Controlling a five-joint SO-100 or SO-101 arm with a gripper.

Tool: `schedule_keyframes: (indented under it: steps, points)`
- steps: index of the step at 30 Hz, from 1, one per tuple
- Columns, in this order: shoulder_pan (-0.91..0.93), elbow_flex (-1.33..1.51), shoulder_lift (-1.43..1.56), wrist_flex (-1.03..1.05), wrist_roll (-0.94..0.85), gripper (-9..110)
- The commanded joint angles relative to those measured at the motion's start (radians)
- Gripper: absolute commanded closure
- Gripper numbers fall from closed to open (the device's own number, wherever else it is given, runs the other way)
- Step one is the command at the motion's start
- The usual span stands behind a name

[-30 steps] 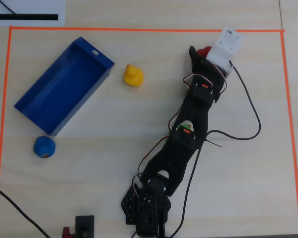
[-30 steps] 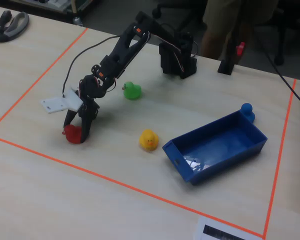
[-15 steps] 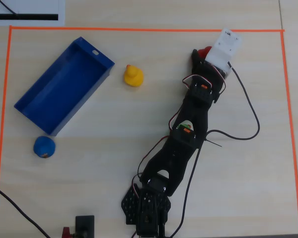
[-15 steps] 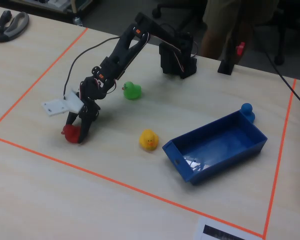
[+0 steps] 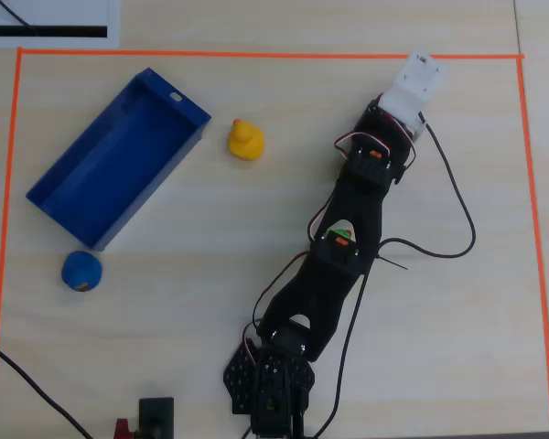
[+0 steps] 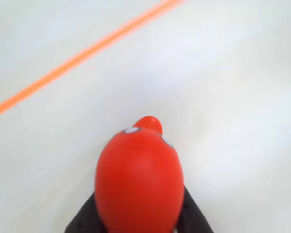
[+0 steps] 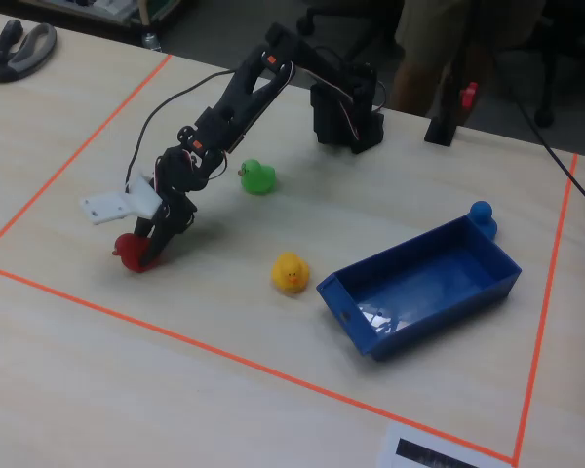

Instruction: Grasp red duck and put it into box.

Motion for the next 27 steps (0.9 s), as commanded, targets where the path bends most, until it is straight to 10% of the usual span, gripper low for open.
schedule_keyframes:
  steps: [1,17,27]
  points:
    - [-0.041,-0.091,0.227,0.140,0.114,101]
    - [-0.646,-0.155,0.776,0.927,0.569,101]
    - [-0.951,-0.252,0.586,1.014,0.726,101]
